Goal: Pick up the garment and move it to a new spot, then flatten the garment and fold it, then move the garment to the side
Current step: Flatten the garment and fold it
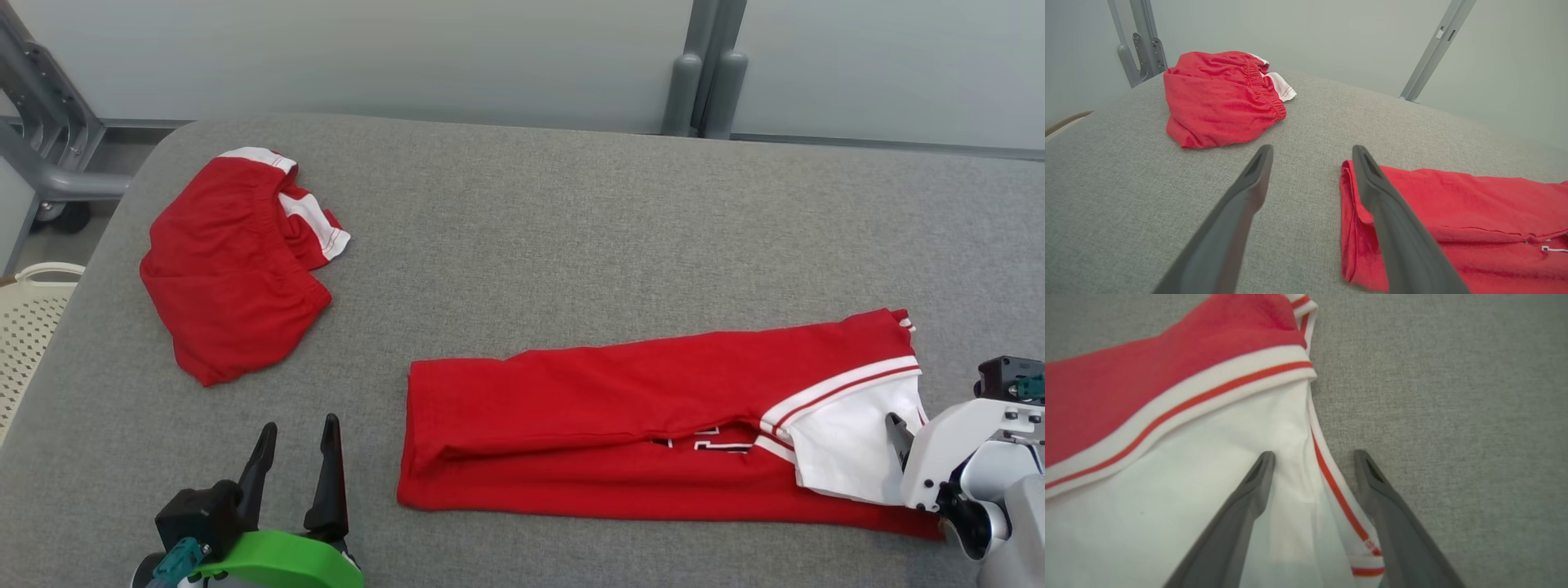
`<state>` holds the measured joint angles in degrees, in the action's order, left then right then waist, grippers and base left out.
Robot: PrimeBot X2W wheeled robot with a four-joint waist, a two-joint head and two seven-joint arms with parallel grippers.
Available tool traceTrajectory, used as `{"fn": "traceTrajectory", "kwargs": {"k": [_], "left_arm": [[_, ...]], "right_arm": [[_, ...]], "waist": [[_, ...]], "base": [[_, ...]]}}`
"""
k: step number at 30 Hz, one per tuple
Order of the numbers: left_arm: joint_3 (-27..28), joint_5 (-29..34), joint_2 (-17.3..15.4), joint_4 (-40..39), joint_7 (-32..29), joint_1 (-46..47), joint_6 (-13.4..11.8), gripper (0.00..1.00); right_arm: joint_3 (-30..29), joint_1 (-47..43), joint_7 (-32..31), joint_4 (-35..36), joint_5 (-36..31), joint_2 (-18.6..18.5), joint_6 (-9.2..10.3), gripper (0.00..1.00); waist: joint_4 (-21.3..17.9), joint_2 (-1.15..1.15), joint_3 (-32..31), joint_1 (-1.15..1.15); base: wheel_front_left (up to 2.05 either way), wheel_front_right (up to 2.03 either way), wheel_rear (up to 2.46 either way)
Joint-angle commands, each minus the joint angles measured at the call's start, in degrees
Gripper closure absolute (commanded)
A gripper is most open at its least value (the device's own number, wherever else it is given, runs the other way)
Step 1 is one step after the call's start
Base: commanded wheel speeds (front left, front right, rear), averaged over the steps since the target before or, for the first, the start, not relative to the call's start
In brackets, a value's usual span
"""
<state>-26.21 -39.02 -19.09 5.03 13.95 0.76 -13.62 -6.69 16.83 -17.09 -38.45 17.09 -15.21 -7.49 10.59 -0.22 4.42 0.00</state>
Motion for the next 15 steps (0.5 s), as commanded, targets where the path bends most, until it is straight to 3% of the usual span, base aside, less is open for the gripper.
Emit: {"fn": "traceTrajectory", "kwargs": {"k": [1, 6, 8, 10, 12, 13, 15], "left_arm": [[0.0, 0.2, -0.2, 0.1, 0.2, 1.0, 0.0, 0.0], [0.0, 0.0, -0.5, 0.2, 0.2, 0.6, -0.2, 0.0], [-0.1, 0.0, -0.6, 0.1, 0.0, 0.6, -0.2, 0.0], [-0.1, 0.0, -0.7, 0.1, -0.1, 0.5, -0.2, 0.0], [-0.2, -0.1, -0.8, 0.0, -0.2, 0.3, -0.4, 0.0], [-0.2, -0.1, -0.9, 0.0, -0.2, 0.1, -0.4, 0.0], [-0.2, -0.2, -1.0, 0.0, -0.2, -0.3, -0.3, 0.0]], "right_arm": [[0.8, 0.4, -0.4, -0.8, 0.6, -0.1, 0.0, 0.0], [5.1, 1.3, -1.8, -3.0, 3.0, 0.1, -0.03, 0.02], [6.9, 1.3, -2.1, -3.4, 3.6, 0.1, -0.04, 0.55], [8.2, 1.5, -1.6, -3.6, 4.0, 0.0, -0.03, 0.71], [8.8, 1.9, -0.6, -3.7, 4.0, -0.3, -0.02, 0.95], [8.9, 2.2, -0.1, -3.8, 3.9, -0.4, -0.01, 1.0], [8.9, 2.8, 1.1, -3.9, 3.6, -0.8, 0.05, 1.0]], "waist": [[0.0, 0.22, 0.0, 0.0], [-0.4, 0.22, -0.3, 0.0], [-0.7, 0.22, -0.4, 0.0], [-1.0, 0.22, -0.5, 0.0], [-1.4, 0.22, -0.7, 0.0], [-1.7, 0.22, -0.9, 0.0], [-2.3, 0.22, -1.3, 0.0]], "base": [[0.0, 0.0, 0.0], [0.0, 0.0, 0.0], [0.0, 0.0, 0.0], [0.0, 0.0, 0.0], [0.0, 0.0, 0.0], [0.0, 0.0, 0.0], [0.0, 0.0, 0.0]]}}
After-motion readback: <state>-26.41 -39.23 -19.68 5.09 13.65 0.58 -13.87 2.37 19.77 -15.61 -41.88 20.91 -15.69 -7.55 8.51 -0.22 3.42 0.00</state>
